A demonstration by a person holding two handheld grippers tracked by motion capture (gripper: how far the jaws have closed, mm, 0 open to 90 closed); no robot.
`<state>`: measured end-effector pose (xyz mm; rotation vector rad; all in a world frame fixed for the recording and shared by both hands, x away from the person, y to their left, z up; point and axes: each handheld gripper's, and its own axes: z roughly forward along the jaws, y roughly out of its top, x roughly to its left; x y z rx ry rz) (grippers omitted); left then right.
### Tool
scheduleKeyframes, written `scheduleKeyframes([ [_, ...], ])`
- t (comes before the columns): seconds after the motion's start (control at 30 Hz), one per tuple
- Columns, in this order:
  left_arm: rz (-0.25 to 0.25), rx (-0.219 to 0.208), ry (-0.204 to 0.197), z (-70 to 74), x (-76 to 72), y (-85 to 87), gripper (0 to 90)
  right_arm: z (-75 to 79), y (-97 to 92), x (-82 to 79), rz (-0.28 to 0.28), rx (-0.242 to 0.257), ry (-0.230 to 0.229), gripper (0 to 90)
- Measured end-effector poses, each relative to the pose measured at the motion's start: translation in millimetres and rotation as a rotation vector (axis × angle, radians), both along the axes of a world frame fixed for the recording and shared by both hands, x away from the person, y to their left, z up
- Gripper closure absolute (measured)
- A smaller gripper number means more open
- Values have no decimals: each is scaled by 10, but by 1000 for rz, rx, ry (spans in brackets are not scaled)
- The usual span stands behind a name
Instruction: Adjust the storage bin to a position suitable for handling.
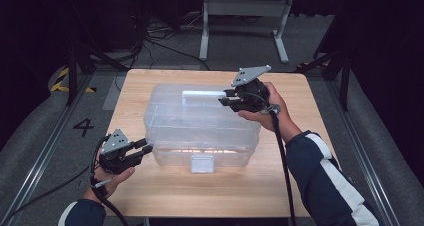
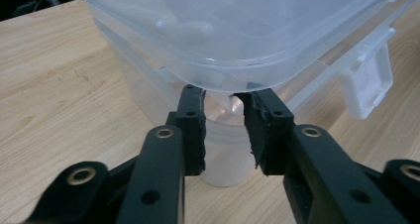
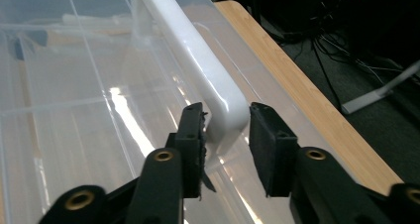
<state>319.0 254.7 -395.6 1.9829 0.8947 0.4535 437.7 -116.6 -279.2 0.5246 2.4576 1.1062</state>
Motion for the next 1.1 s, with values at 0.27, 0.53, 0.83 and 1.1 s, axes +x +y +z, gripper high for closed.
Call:
scheduleKeyframes([
  [0.27,9,56,-37,22,3,-20,804,62,-352,-113,-54,88,-50,524],
  [0.53,18,39,-61,81,27,-8,858,120,-813,-239,-113,151,-85,487],
  [0.83,4,37,-81,147,73,-15,872,-40,-1261,-342,-188,167,-100,477],
  [1.1,-5,42,-112,207,82,-63,880,-387,-1506,-454,-228,174,-92,476],
])
